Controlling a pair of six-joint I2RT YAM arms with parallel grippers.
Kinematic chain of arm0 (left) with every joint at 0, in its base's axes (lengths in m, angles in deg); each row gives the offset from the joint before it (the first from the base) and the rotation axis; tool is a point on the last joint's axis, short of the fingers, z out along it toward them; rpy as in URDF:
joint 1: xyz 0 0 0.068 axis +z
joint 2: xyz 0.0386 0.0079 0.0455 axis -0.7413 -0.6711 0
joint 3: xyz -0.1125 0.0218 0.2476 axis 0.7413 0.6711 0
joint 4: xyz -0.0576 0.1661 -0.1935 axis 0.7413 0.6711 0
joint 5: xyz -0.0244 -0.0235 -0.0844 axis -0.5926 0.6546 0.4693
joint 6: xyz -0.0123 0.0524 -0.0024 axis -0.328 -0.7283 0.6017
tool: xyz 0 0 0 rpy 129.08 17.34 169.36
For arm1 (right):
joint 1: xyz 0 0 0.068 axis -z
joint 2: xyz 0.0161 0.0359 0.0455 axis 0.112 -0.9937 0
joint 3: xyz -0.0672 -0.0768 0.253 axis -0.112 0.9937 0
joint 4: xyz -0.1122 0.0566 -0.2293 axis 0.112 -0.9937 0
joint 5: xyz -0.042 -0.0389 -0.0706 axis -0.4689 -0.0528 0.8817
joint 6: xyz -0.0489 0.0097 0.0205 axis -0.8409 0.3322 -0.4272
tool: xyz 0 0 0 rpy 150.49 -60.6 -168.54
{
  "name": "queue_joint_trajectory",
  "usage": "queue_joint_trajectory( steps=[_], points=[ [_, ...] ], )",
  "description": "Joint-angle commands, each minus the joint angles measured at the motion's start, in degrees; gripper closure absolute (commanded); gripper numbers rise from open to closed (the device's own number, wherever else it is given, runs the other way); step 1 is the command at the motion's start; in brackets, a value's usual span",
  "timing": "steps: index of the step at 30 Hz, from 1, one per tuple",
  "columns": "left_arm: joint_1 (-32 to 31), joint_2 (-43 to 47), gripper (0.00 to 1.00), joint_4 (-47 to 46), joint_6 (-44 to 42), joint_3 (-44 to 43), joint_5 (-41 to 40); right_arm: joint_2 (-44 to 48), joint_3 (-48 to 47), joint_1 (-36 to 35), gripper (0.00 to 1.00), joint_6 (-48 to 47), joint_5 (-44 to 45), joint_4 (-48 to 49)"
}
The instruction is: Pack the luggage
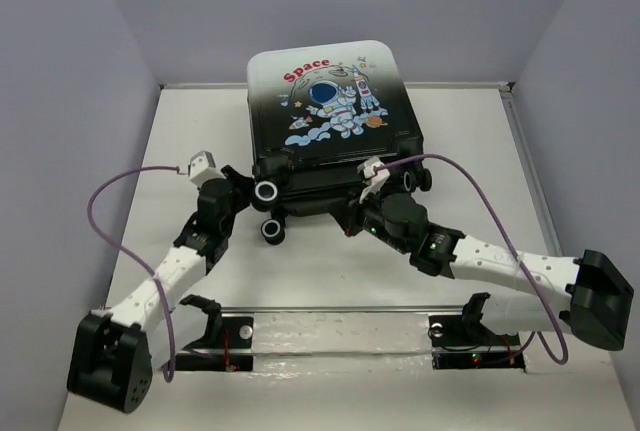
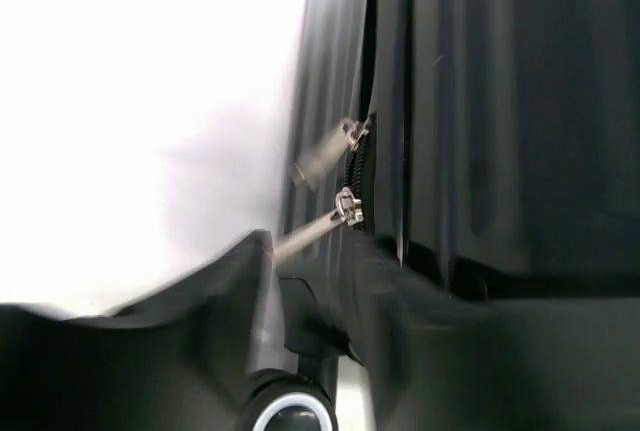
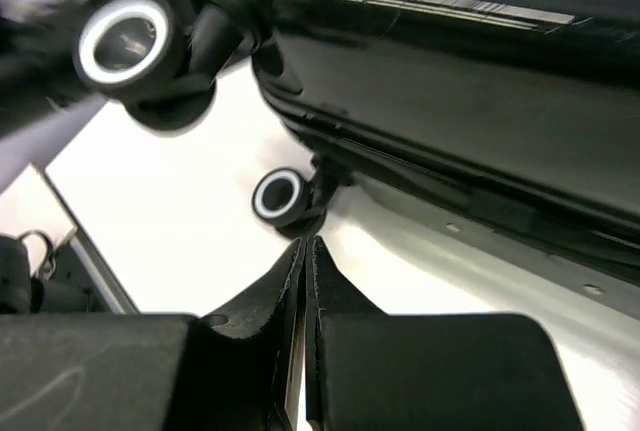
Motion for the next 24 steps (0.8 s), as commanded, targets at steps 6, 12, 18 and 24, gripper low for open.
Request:
queue_joint_trajectory(
  steps=[6,12,18,24],
  points=[
    [0.52,37.24,0.01,5.67,-1.06,0.77,-1.75,-1.39,-3.12,-3.9,0.93,-0.16,1.68,2.96],
    [0.52,46.14,0.01,17.69,-5.63,-9.68,5.12,4.31,-2.07,-5.75,0.72,-0.95,3.79,0.5],
    [0.52,45.7,0.01,21.94,-8.97,-15.84,5.91,11.08,-2.68,-6.27,0.0,-3.33,3.35,-3.97],
    [0.52,42.72,0.01,20.1,-9.06,-17.77,11.88,15.91,-6.37,-6.27,0.0,-6.75,6.42,-11.18]
  ],
)
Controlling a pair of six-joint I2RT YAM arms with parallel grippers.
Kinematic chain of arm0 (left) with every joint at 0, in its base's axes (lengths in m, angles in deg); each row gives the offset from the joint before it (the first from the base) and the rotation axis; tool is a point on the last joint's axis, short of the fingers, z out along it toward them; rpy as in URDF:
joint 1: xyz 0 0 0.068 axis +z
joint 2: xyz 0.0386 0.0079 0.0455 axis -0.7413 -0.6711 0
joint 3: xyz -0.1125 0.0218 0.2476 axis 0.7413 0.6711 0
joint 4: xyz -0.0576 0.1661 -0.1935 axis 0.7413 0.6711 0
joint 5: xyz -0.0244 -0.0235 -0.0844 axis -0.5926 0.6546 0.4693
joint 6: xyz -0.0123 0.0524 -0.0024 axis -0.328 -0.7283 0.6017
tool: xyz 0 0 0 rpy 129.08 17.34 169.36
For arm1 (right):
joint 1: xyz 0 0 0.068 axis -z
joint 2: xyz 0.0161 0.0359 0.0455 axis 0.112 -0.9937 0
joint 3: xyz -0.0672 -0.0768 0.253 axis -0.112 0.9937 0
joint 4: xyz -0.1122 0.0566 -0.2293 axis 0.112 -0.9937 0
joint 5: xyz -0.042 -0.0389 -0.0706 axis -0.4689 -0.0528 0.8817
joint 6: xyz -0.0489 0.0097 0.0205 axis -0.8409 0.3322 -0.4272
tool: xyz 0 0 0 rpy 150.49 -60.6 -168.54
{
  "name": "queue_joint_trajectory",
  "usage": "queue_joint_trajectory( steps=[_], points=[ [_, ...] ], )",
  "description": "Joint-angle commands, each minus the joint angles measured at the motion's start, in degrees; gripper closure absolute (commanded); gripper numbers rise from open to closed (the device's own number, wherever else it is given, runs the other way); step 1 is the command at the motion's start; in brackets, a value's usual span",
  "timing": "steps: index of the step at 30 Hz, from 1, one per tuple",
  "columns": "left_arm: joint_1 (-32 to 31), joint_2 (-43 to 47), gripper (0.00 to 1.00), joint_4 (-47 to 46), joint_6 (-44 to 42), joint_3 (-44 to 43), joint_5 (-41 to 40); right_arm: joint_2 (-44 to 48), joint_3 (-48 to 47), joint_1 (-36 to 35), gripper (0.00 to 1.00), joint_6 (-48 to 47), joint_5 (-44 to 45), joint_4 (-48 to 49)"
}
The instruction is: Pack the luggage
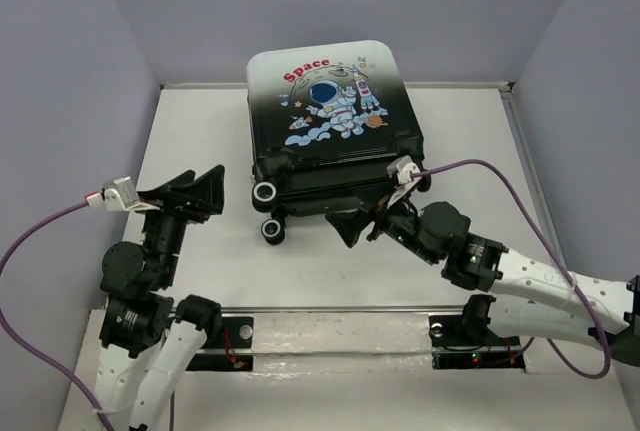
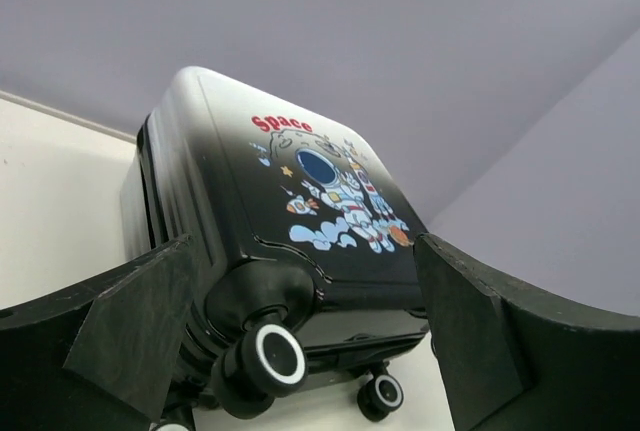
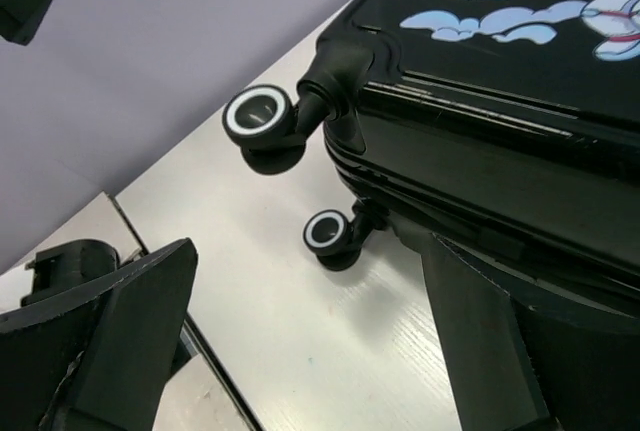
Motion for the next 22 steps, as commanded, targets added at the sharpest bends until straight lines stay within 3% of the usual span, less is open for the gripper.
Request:
queue_joint_trajectory(
  steps=[1,11,22],
  points=[
    [0.02,-2.73,0.01,-0.69,-2.0,-2.91,5.91,5.23,-4.88,-0.46,0.0,-4.02,3.5,-5.44],
    [0.02,-1.59,0.01,-0.86,-4.99,-4.24,6.71,22.01,-6.39,-0.46,0.0,-10.09,8.14,-12.2],
    [0.02,-2.03,0.01,-2.62,-6.57,-2.39,10.06,22.3,-6.38,-0.46,0.0,-10.44,11.59,-12.83]
  ],
)
